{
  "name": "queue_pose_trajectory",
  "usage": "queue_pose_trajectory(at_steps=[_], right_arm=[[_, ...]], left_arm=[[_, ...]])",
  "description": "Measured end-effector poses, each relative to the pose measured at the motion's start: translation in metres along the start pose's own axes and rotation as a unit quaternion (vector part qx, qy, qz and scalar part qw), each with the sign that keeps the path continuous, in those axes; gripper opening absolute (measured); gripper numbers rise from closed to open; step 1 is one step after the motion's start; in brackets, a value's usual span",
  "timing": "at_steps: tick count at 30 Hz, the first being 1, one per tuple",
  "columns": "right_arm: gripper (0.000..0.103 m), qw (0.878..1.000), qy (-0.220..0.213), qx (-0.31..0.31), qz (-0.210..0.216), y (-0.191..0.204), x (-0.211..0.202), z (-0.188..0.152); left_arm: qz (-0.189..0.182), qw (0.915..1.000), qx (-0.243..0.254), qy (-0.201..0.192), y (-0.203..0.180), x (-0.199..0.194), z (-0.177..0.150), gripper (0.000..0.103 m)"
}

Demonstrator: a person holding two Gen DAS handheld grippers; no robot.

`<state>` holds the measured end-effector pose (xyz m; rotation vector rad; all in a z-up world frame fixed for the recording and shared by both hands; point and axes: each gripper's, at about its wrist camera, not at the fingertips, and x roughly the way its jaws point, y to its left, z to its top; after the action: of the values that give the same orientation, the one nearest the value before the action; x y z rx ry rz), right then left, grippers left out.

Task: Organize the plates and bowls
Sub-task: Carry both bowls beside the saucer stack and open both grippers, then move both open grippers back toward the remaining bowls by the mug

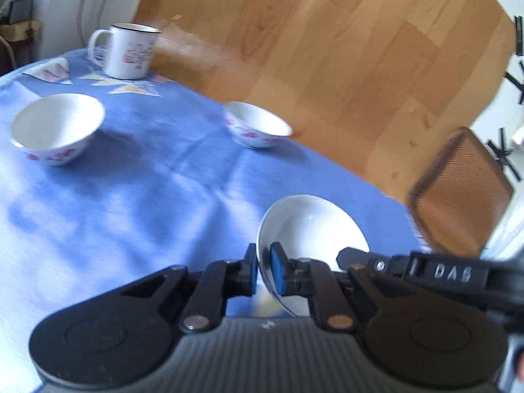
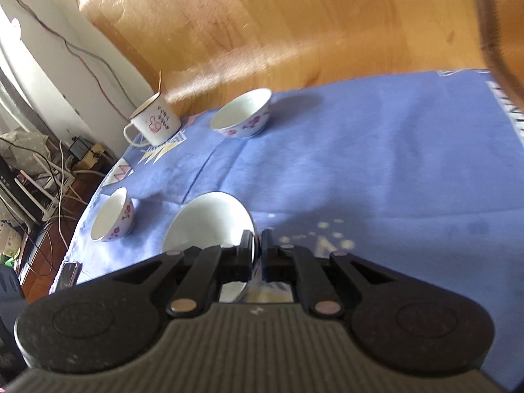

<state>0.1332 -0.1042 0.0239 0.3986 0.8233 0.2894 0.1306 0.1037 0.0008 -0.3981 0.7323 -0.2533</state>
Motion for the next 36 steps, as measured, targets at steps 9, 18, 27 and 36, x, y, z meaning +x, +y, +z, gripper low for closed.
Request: queue_pose_trajectory(at_steps=[9, 18, 27, 36], right_arm=[[0.007, 0.992, -0.091, 0.030, -0.086, -0.075, -0.094, -0.010], [0.008, 0.980, -0.104, 0.053, -0.164, -0.132, -0.141, -0.029], [0.028, 0.959, -0.158, 0.010, -0.235, -0.137, -0.136, -0.037], [0.034, 0.945, -0.236, -0.016, -0.226, -0.114, -0.162, -0.037]], left_arm=[[-0.088, 0.9920, 0.075, 0.050, -0.117, 0.033, -0.018, 0.009], [-0.134, 0.9773, 0.108, 0.124, -0.193, 0.067, -0.051, 0.010], [-0.101, 0.9763, 0.135, 0.135, -0.208, 0.088, -0.061, 0.033], [-0.075, 0.9878, 0.116, 0.072, -0.159, 0.055, -0.030, 0.039]])
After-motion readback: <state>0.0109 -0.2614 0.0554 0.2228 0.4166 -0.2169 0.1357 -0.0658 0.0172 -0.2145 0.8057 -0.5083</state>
